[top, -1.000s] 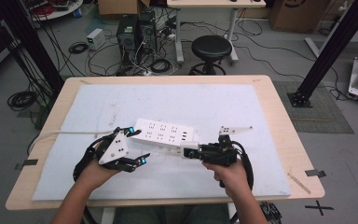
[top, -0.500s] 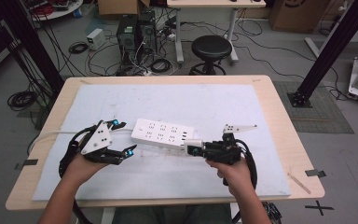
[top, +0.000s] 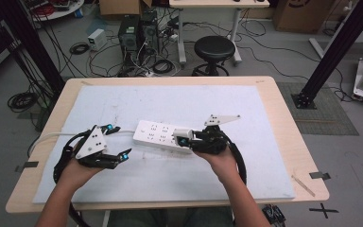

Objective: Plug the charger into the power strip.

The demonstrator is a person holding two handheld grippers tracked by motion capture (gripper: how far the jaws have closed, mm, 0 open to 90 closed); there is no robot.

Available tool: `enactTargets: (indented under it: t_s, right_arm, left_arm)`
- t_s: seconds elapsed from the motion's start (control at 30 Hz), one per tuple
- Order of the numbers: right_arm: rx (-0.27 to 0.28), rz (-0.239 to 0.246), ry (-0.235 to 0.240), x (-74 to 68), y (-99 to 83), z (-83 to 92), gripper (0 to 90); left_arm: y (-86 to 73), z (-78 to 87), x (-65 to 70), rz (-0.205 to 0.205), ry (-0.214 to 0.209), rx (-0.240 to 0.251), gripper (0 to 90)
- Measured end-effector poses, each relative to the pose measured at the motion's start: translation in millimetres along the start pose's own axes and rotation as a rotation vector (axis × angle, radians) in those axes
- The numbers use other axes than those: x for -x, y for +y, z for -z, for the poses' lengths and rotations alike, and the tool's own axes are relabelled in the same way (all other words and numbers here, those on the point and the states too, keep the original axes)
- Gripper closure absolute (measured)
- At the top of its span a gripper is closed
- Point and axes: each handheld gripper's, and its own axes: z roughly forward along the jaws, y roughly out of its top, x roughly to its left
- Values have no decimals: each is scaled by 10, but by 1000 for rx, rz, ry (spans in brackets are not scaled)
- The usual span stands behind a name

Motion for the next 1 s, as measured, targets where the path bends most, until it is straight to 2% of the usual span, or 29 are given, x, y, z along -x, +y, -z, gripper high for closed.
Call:
enactTargets:
  t_s: [0.13,0.17,0.23,0.4,0.43,0.5,0.53,0.57,0.63,0.73,0.87,0.9,0.93,1.0]
  right_arm:
    - [-124,144,-73,54,165,-104,632]
    - [-165,173,-75,79,223,-130,631]
    - [-222,215,-98,116,302,-163,631]
    - [-378,277,-125,236,502,-274,632]
    - [-425,299,-121,260,546,-310,631]
    - [-479,321,-117,285,602,-361,631]
    - [-536,365,-101,305,656,-429,631]
    - [-536,365,-101,305,656,-429,631]
    - [-610,397,-102,318,705,-517,632]
    - [-685,422,-108,332,745,-616,631]
    - [-750,451,-102,364,802,-719,631]
    - [-750,451,-102,364,802,-719,631]
    - [-788,474,-90,384,847,-790,631]
    - [-816,484,-81,392,870,-835,631]
  left_arm:
    - [-45,30,4,-9,10,-13,227]
    - [-57,33,3,-8,10,-13,227]
    - [-76,38,1,-5,9,-16,227]
    - [-131,60,-11,2,25,-16,227]
    - [-142,63,-11,4,26,-16,227]
    - [-161,66,-9,3,25,-19,227]
    - [-172,63,-5,5,23,-22,227]
    - [-183,58,-4,3,22,-22,227]
    - [-213,49,1,6,19,-26,227]
    - [-253,44,7,16,16,-22,227]
    - [-314,54,3,28,19,-26,227]
    - [-314,54,3,28,19,-26,227]
    - [-354,65,-4,36,22,-28,227]
    - [-369,67,-8,37,22,-25,227]
